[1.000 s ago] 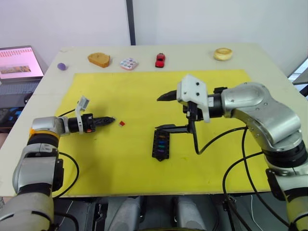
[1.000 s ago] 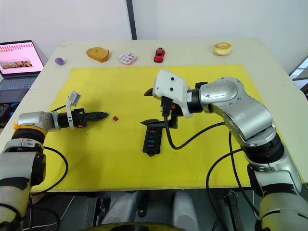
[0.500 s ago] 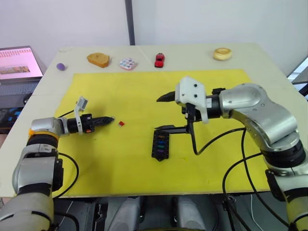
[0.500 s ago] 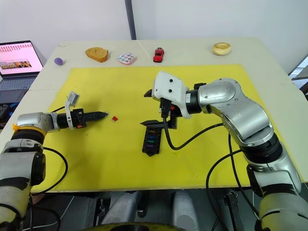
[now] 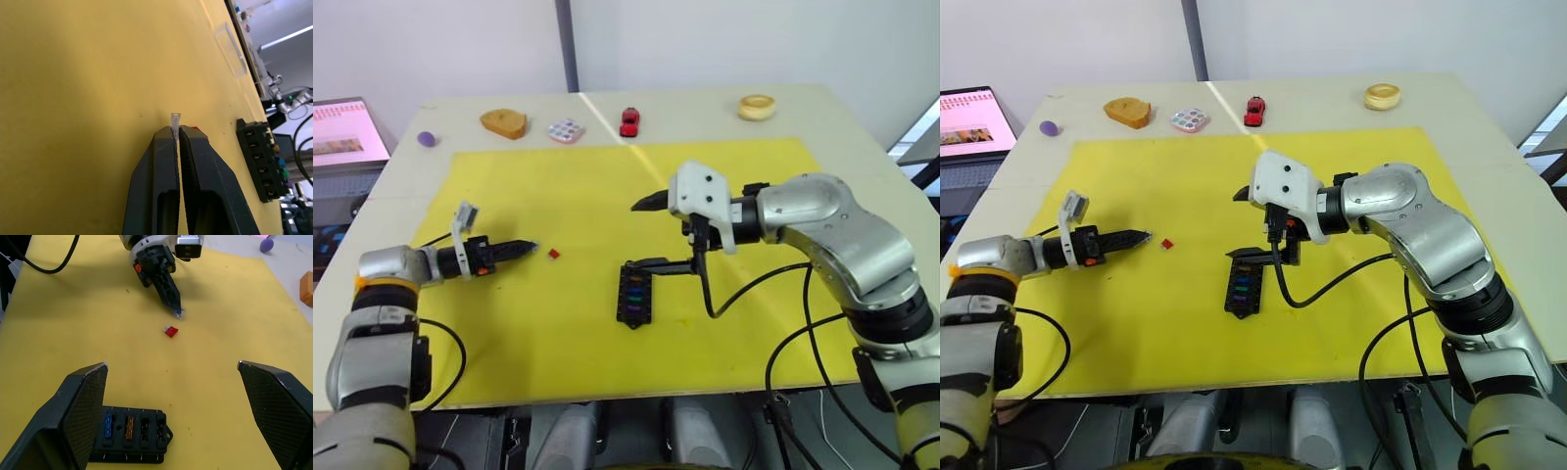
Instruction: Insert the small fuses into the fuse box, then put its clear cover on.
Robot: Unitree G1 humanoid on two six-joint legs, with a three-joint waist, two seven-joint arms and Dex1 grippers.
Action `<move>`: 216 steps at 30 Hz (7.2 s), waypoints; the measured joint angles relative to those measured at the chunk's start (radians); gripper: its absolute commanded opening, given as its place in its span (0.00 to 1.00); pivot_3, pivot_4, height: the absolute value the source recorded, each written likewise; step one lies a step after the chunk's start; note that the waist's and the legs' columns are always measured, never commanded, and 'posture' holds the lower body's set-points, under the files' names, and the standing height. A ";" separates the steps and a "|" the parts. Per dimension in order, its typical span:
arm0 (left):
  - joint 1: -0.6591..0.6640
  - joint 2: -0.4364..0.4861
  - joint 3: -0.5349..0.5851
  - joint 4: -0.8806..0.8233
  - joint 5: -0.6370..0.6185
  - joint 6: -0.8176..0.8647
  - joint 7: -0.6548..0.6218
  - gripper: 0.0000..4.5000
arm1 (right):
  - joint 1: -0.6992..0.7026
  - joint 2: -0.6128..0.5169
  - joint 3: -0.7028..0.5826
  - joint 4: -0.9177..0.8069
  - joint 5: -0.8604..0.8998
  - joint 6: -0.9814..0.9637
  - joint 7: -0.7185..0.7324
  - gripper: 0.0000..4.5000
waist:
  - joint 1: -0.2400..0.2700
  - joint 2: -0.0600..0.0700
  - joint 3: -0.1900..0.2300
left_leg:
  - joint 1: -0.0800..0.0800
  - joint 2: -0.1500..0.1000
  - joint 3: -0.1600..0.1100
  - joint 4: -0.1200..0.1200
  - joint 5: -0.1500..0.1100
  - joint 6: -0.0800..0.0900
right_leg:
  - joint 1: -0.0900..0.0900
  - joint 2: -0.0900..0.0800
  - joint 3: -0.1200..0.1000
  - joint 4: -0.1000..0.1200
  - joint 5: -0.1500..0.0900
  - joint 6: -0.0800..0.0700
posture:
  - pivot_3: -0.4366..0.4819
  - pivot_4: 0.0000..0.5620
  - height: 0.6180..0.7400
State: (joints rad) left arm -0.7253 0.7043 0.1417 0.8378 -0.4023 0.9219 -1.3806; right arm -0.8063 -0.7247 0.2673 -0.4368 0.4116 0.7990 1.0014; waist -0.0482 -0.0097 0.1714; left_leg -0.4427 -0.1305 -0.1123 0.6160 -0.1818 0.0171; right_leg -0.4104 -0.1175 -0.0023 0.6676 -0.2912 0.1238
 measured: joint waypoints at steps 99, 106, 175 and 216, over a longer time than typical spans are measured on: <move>0.253 0.021 0.030 -0.377 -0.222 0.160 0.150 0.44 | 0.013 0.022 0.023 0.000 -0.056 -0.021 -0.006 1.00 | 0.012 0.001 -0.003 | 0.002 0.000 0.000 -0.001 -0.001 0.001 | 0.001 0.000 0.001 -0.001 0.000 0.000 | 0.48 0.27 1.00; 0.240 -0.012 0.038 -0.368 -0.227 0.165 0.179 0.32 | 0.013 0.022 0.023 0.000 -0.060 -0.025 -0.006 1.00 | 0.023 0.002 -0.003 | 0.002 0.000 0.000 0.000 -0.001 0.001 | 0.002 -0.001 0.001 -0.001 0.000 0.000 | 0.48 0.27 1.00; 0.012 0.051 -0.267 -0.973 -0.197 -0.235 -0.029 0.00 | -0.346 0.108 -0.063 0.132 0.398 0.731 -0.131 0.55 | 0.032 0.003 -0.005 | 0.000 0.001 0.000 -0.001 -0.001 0.001 | 0.000 0.000 0.000 -0.003 0.000 0.000 | 0.48 0.27 1.00; 0.009 0.032 -0.276 -0.935 -0.176 -0.240 -0.002 0.00 | -0.346 0.129 -0.027 0.149 0.407 0.734 -0.179 0.17 | 0.031 0.003 -0.005 | -0.001 0.001 0.000 -0.001 -0.001 0.001 | 0.000 0.000 0.000 -0.003 0.000 0.000 | 0.48 0.27 1.00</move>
State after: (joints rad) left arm -0.7162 0.7360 -0.1340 -0.0974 -0.5781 0.6815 -1.3822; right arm -1.1527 -0.5958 0.2401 -0.2877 0.8190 1.5332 0.8221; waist -0.0170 -0.0063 0.1661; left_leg -0.4432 -0.1300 -0.1123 0.6148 -0.1826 0.0186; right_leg -0.4101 -0.1178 -0.0025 0.6646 -0.2912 0.1235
